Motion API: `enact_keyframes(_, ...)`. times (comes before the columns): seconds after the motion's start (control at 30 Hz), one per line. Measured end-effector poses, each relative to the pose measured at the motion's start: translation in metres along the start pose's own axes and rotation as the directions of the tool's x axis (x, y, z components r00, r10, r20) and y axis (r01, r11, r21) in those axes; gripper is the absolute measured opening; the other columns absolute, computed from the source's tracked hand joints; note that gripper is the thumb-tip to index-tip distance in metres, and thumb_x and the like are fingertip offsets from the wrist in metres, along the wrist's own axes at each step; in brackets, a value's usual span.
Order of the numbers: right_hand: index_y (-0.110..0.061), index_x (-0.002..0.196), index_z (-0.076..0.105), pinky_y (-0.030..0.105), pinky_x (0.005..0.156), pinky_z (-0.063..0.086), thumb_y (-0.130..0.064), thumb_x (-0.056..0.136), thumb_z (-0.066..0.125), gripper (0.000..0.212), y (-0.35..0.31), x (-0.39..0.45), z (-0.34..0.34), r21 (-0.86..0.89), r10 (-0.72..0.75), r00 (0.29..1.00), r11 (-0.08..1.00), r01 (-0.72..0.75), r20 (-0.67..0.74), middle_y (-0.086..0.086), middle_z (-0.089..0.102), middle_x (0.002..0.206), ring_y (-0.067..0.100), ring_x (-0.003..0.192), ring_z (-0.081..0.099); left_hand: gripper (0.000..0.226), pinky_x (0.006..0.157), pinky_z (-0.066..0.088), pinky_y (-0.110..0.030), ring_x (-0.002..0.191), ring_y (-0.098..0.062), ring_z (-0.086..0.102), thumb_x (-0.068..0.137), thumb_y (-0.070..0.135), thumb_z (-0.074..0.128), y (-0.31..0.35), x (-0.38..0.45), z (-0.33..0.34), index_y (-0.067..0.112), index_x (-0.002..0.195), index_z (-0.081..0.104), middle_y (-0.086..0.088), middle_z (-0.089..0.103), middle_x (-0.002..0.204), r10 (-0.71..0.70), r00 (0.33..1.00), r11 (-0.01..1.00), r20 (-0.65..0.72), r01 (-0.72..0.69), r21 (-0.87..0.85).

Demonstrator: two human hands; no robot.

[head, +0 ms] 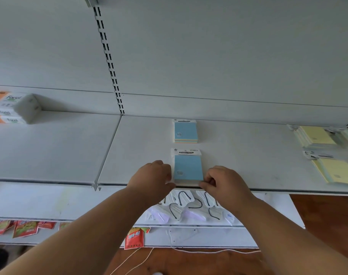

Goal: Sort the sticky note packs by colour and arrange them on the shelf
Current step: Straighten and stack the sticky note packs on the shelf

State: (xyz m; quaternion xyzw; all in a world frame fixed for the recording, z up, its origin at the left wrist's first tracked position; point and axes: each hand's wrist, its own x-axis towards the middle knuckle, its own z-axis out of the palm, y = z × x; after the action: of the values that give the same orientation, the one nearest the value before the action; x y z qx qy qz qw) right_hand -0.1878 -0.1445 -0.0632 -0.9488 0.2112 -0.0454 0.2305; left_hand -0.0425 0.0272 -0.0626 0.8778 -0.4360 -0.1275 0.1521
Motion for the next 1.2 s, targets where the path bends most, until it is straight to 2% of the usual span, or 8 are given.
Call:
enact_keyframes(0.17,-0.014,0.072,0.060,0.028,0.061,0.040,-0.027,0.086,0.067,0.021,0.002,-0.001,0.004,-0.065,-0.069,0.997,0.996,0.067,-0.021,-0.008,0.048,0.071,0.015,0.068,0.049,0.014,0.074,0.051,-0.033,0.084,-0.022,0.056,0.092,0.033,0.050,0.006,0.000,0.007,0.022,0.091,0.057,0.000,0.055,0.095,0.060,0.997,0.997,-0.054,-0.058,0.045)
enact_keyframes(0.3,-0.020,0.073,0.058,0.027,0.062,0.041,-0.017,0.079,0.063,0.008,0.004,0.000,0.000,-0.051,-0.053,0.998,0.997,0.055,0.039,-0.009,0.049,0.072,0.014,0.069,0.050,0.007,0.072,0.050,-0.031,0.083,-0.021,0.056,0.089,0.027,0.052,0.003,0.002,0.004,0.024,0.084,0.056,0.001,0.054,0.092,0.033,0.999,0.999,-0.012,-0.033,0.016)
enact_keyframes(0.37,-0.018,0.077,0.061,0.028,0.066,0.045,-0.013,0.075,0.059,0.006,0.007,0.002,-0.005,-0.025,-0.001,0.999,1.000,0.002,0.039,-0.006,0.056,0.078,0.015,0.072,0.054,0.008,0.071,0.048,-0.027,0.085,-0.020,0.058,0.083,0.022,0.053,0.001,0.004,0.000,0.023,0.085,0.061,0.002,0.058,0.092,-0.036,0.999,0.999,0.015,0.036,-0.015)
enact_keyframes(0.47,-0.016,0.084,0.065,0.027,0.068,0.047,-0.013,0.082,0.058,0.008,0.010,0.010,-0.010,0.077,0.122,0.992,0.990,-0.118,-0.043,-0.004,0.064,0.080,0.016,0.075,0.059,0.017,0.071,0.048,-0.025,0.082,-0.017,0.060,0.080,0.021,0.056,0.002,0.013,-0.008,0.022,0.093,0.066,0.007,0.064,0.091,-0.209,0.978,0.958,0.008,0.206,-0.200)
enact_keyframes(0.6,-0.022,0.086,0.067,0.024,0.064,0.043,-0.026,0.087,0.062,0.006,0.004,0.028,-0.004,0.253,0.273,0.961,0.934,-0.254,-0.039,-0.007,0.065,0.076,0.014,0.072,0.061,0.024,0.075,0.052,-0.027,0.084,-0.017,0.063,0.084,0.029,0.063,0.012,0.027,-0.005,0.023,0.107,0.064,0.009,0.067,0.091,-0.322,0.947,0.879,0.002,0.299,-0.371)
enact_keyframes(0.8,-0.019,0.081,0.073,0.035,0.078,0.056,-0.020,0.081,0.072,0.002,-0.002,0.036,0.001,0.323,0.334,0.943,0.892,-0.318,0.007,-0.001,0.073,0.080,0.019,0.077,0.069,0.029,0.081,0.055,-0.033,0.087,-0.020,0.065,0.081,0.025,0.066,0.014,0.030,0.002,0.020,0.109,0.065,0.006,0.070,0.093,-0.369,0.929,0.867,-0.011,0.340,-0.364)
enact_keyframes(1.03,-0.024,0.067,0.069,0.044,0.074,0.060,-0.017,0.077,0.073,0.013,-0.001,0.036,0.005,0.394,0.370,0.928,0.847,-0.355,0.041,0.000,0.073,0.073,0.023,0.072,0.071,0.031,0.082,0.052,-0.028,0.094,-0.017,0.062,0.084,0.025,0.062,0.017,0.025,0.008,0.022,0.115,0.065,0.005,0.068,0.101,-0.370,0.928,0.877,-0.033,0.338,-0.343)
enact_keyframes(1.2,-0.025,0.071,0.069,0.039,0.073,0.060,-0.019,0.079,0.072,0.010,-0.003,0.034,0.002,0.381,0.374,0.927,0.852,-0.359,0.038,-0.002,0.073,0.073,0.020,0.071,0.071,0.031,0.075,0.048,-0.024,0.085,-0.013,0.061,0.084,0.026,0.062,0.016,0.025,0.004,0.020,0.114,0.064,0.010,0.065,0.091,-0.375,0.927,0.859,0.001,0.348,-0.375)
